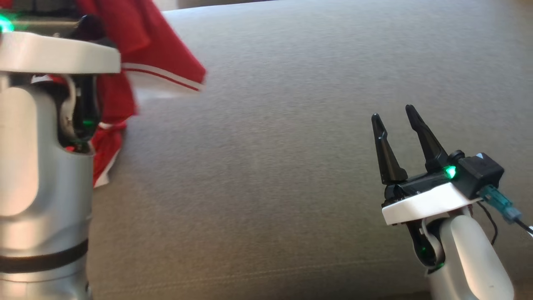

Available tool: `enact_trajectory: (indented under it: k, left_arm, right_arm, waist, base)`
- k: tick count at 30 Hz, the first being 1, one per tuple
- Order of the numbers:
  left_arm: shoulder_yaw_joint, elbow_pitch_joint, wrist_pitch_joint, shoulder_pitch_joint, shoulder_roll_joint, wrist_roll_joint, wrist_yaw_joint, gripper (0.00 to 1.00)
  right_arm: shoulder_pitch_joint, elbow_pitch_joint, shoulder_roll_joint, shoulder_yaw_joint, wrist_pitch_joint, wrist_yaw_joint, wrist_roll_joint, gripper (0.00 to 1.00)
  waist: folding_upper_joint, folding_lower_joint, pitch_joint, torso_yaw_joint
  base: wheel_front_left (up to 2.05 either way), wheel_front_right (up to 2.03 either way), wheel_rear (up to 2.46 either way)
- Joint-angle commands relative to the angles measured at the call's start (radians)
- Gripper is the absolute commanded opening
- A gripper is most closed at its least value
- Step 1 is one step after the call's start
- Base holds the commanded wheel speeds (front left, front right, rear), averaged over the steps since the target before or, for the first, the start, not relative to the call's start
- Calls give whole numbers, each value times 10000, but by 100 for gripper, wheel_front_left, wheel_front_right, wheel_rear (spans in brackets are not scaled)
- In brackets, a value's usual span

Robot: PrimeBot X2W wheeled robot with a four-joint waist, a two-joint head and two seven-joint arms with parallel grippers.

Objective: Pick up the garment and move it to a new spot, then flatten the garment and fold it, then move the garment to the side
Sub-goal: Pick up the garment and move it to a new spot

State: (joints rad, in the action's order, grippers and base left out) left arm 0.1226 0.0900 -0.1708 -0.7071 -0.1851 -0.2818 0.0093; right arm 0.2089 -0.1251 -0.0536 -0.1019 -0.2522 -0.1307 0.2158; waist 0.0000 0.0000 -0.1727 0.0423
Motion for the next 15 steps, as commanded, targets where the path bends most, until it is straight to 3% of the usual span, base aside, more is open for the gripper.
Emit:
enact_trajectory:
  k: [1, 9, 15]
  left_arm:
    - [-225, -500, 136, -354, -279, -42, 25, 0]
    - [825, -1020, 1070, -933, 177, 230, -27, 0]
    - [1221, 80, 1176, -1490, 441, 465, 76, 0]
  right_arm:
    - [-4, 385, 34, -185, -94, 0, 71, 100]
    - [244, 662, 34, -90, -94, 0, 463, 100]
    - [460, 1104, 34, -255, -95, 0, 902, 100]
  waist:
    - [0, 0, 14, -397]
    - [0, 0, -502, -2072]
    - [0, 0, -1008, -3399]
  base:
    - [0, 0, 0]
    - [0, 0, 0]
    - [0, 0, 0]
